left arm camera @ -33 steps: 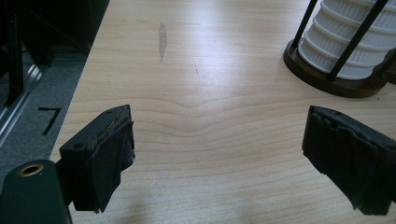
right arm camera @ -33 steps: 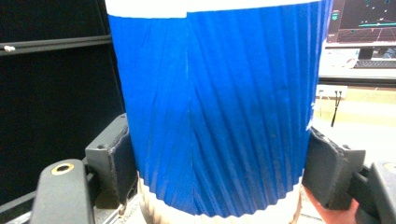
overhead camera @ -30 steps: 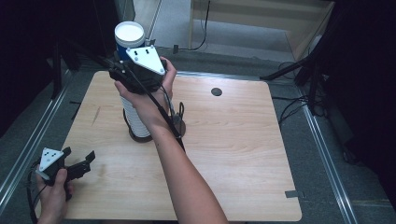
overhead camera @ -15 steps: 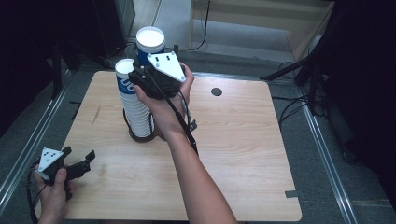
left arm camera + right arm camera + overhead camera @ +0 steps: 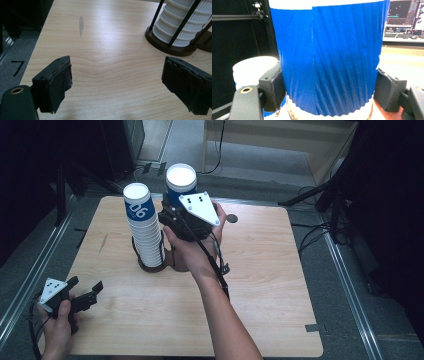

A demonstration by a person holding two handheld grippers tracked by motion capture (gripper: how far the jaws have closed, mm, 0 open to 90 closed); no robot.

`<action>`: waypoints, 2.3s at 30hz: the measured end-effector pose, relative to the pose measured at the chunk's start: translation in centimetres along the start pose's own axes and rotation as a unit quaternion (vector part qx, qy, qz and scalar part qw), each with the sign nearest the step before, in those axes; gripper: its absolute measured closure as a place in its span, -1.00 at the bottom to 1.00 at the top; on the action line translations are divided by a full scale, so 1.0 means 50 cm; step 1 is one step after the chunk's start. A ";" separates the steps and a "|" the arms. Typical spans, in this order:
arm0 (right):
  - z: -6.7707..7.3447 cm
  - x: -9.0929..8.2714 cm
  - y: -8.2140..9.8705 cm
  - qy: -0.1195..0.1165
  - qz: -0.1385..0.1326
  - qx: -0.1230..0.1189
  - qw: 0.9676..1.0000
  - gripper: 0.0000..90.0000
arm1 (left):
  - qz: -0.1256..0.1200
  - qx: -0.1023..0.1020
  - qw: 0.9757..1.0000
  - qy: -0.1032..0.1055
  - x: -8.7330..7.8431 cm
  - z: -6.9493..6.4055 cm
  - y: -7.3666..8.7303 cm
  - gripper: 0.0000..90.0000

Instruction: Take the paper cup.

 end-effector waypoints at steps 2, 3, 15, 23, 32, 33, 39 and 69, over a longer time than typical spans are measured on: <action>-0.011 -0.010 0.004 0.002 0.000 0.003 1.000 -0.49 | 0.001 0.000 1.000 -0.001 0.000 0.000 0.000 -0.77; -0.016 -0.015 0.006 0.004 0.000 0.002 1.000 -0.49 | 0.001 0.000 1.000 -0.001 0.000 0.000 0.000 -0.78; -0.071 -0.067 0.038 0.012 0.013 0.008 1.000 -0.49 | 0.001 0.004 1.000 -0.003 0.001 -0.002 0.000 -0.77; -0.101 -0.103 0.058 0.023 0.016 0.009 1.000 -0.49 | 0.002 0.001 1.000 0.001 0.002 -0.002 0.000 -0.77; -0.133 -0.144 0.089 0.032 0.021 -0.001 0.999 -0.49 | 0.004 0.007 1.000 0.001 0.002 -0.004 0.000 -0.77; -0.136 -0.148 0.093 0.033 0.021 -0.002 0.999 -0.49 | 0.005 0.008 1.000 0.000 0.002 -0.004 0.000 -0.77; -0.154 -0.177 0.118 0.038 0.027 0.000 0.999 -0.49 | 0.004 0.009 1.000 0.000 0.001 -0.005 0.001 -0.77; -0.196 -0.277 0.230 0.043 0.067 -0.007 0.997 -0.50 | 0.009 0.004 1.000 0.011 0.000 -0.006 0.002 -0.65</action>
Point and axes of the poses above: each handheld gripper's, and its own axes: x roughly forward along the jaws, y roughly out of its underside, z roughly to its left, the point moved 4 cm from there along x, roughly forward along the jaws, and after that the axes turned 11 degrees about -z, right-handed, at the moved point
